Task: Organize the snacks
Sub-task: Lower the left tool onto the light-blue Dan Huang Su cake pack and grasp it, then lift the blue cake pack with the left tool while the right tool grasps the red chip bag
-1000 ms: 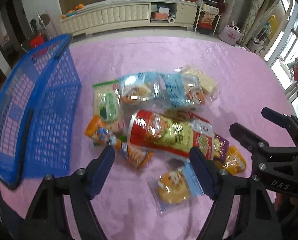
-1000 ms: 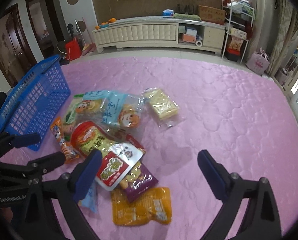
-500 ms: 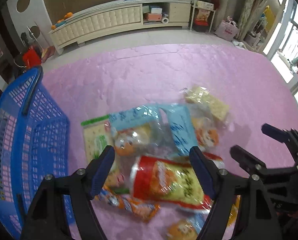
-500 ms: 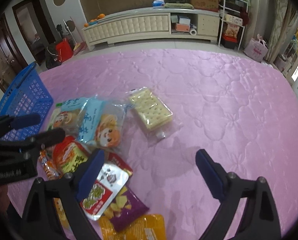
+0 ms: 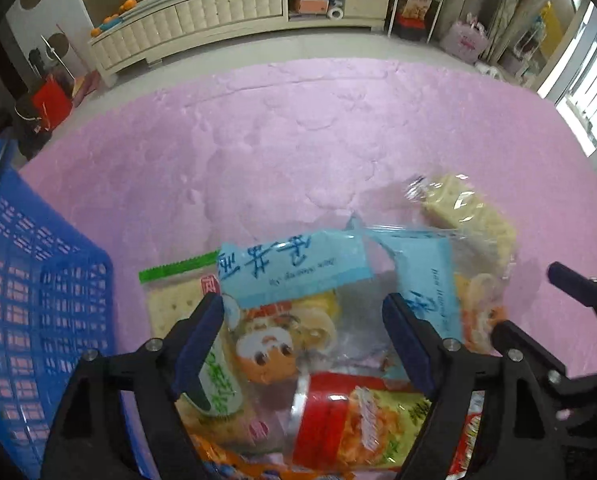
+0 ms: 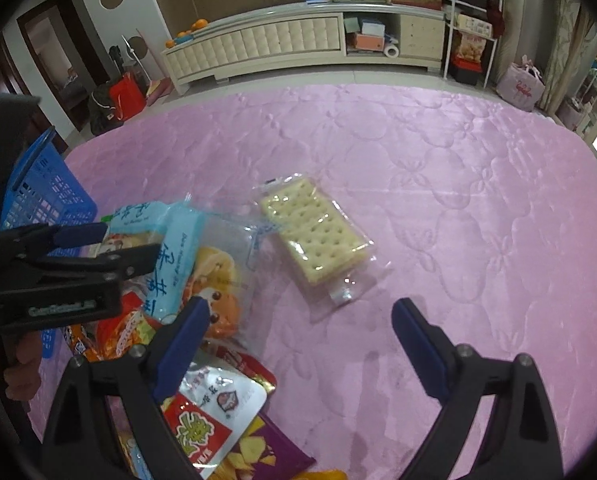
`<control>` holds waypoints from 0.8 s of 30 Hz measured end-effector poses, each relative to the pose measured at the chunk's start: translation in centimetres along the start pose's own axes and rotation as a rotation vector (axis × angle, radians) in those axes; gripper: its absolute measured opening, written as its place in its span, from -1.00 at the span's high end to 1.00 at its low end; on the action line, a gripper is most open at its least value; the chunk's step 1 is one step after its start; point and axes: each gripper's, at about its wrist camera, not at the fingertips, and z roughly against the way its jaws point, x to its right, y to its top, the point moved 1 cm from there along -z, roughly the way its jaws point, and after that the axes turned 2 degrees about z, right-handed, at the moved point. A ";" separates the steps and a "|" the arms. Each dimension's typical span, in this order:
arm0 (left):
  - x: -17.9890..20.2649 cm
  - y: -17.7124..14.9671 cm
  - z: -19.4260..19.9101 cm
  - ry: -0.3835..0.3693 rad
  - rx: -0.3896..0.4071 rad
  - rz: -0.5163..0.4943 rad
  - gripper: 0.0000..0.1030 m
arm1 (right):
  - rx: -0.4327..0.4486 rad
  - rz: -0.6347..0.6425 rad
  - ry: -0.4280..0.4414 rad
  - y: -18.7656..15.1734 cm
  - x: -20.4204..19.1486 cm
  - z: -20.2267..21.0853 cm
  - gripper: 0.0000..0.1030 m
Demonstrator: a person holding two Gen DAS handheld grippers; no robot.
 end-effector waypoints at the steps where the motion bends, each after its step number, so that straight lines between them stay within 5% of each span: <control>1: 0.1 0.0 -0.1 -0.007 -0.008 0.005 -0.55 | 0.000 0.001 0.003 0.0 -0.1 0.0 -0.84; 9: -1.2 1.0 -1.2 -0.163 -0.067 0.075 -0.36 | -0.008 -0.003 0.020 0.1 0.2 0.3 -0.84; 15: 0.0 -0.8 0.9 -0.093 -0.006 -0.020 -0.26 | -0.020 0.001 0.038 -0.2 0.2 0.9 -0.84; 24: -2.0 -4.3 9.3 -0.129 0.136 -0.065 -0.26 | -0.031 0.053 0.104 -0.9 -0.6 2.8 -0.84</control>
